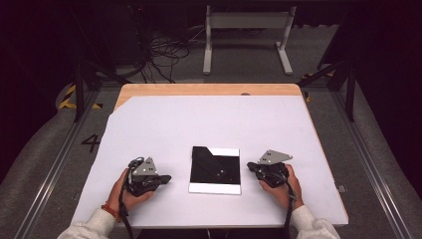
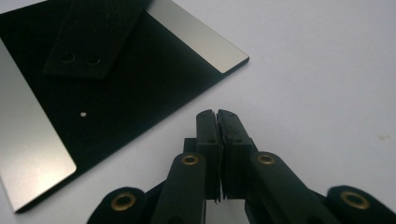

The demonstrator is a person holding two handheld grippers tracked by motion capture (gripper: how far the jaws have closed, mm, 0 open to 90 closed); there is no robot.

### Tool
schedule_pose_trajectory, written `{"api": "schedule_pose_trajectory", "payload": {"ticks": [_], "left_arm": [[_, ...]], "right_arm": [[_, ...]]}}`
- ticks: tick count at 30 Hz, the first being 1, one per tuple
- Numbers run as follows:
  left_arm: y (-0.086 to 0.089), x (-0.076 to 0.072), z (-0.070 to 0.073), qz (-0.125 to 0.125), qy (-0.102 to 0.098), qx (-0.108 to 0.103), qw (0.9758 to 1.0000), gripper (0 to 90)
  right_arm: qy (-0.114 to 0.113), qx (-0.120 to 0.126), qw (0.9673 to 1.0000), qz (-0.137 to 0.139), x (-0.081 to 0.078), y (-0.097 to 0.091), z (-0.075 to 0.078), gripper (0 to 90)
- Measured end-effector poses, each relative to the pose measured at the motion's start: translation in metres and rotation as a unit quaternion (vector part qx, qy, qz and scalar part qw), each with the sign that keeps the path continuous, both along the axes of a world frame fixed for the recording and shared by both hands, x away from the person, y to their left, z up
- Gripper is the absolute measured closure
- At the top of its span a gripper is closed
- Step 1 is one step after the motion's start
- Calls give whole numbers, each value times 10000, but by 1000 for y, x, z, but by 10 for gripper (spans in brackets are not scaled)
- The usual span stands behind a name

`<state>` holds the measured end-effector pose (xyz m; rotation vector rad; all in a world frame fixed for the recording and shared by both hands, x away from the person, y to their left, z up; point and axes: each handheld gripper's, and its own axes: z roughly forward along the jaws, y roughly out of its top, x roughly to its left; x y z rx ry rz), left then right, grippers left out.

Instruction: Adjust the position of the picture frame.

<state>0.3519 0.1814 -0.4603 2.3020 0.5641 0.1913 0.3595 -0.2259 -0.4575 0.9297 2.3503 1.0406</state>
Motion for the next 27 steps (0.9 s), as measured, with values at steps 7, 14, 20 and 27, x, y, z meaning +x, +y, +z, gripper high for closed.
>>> {"api": "schedule_pose_trajectory", "payload": {"ticks": [7,14,20,27], "left_arm": [[-22,3,-2,-249,45,46,9997,898],[-44,3,-2,-549,83,21,9985,898],[-49,3,-3,-617,203,-88,9979,899],[-50,1,-4,-611,125,-68,9980,899]], "right_arm": [[91,-47,9999,-24,11,11,-1,898],[158,-34,9999,52,20,26,-1,900],[201,16,9998,49,21,25,-1,900],[187,12,9998,44,21,25,-1,900]]}}
